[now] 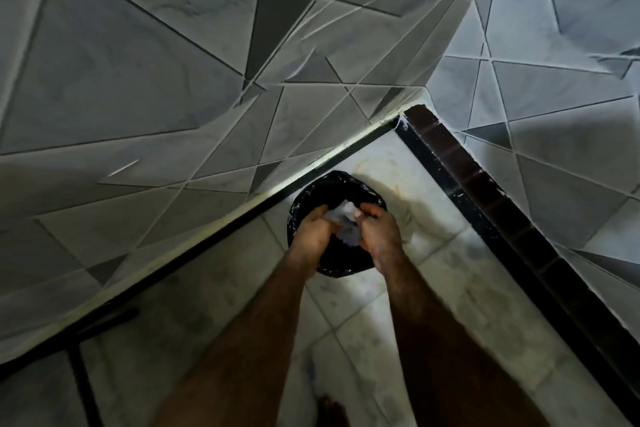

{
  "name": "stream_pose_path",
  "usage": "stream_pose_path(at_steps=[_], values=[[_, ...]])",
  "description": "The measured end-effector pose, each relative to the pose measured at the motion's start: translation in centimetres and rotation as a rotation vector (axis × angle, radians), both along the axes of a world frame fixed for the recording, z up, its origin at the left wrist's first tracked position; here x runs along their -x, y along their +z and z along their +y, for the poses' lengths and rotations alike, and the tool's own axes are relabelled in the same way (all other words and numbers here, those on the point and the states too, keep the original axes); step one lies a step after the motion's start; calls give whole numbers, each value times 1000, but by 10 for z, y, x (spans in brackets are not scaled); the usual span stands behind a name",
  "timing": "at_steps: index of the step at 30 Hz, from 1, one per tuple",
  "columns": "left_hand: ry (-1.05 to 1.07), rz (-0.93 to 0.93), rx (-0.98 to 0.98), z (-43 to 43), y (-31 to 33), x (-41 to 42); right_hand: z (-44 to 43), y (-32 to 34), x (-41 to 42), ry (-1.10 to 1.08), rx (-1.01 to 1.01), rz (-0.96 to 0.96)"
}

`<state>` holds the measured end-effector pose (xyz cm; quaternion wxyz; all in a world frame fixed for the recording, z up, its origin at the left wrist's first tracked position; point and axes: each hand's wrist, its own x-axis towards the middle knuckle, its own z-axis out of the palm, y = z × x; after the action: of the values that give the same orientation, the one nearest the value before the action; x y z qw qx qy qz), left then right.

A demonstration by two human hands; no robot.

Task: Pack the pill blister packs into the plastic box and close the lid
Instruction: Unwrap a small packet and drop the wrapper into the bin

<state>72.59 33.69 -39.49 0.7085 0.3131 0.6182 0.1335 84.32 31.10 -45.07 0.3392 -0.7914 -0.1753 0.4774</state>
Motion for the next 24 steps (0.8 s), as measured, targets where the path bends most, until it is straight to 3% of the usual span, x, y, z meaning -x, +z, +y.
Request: stream_pose_path(at_steps=[8,11,16,24], values=[[-34,52,-46,-5,23,14,-13,-9,0,-1,-7,59],[-29,59,-74,-8,32,19,-14,23,9,20,-56,43],[-20,83,-280,-13,76,21,-15,115,32,25,-211,-29],[83,53,-640,-49,222,70,-52,283,86,41,-515,-63]])
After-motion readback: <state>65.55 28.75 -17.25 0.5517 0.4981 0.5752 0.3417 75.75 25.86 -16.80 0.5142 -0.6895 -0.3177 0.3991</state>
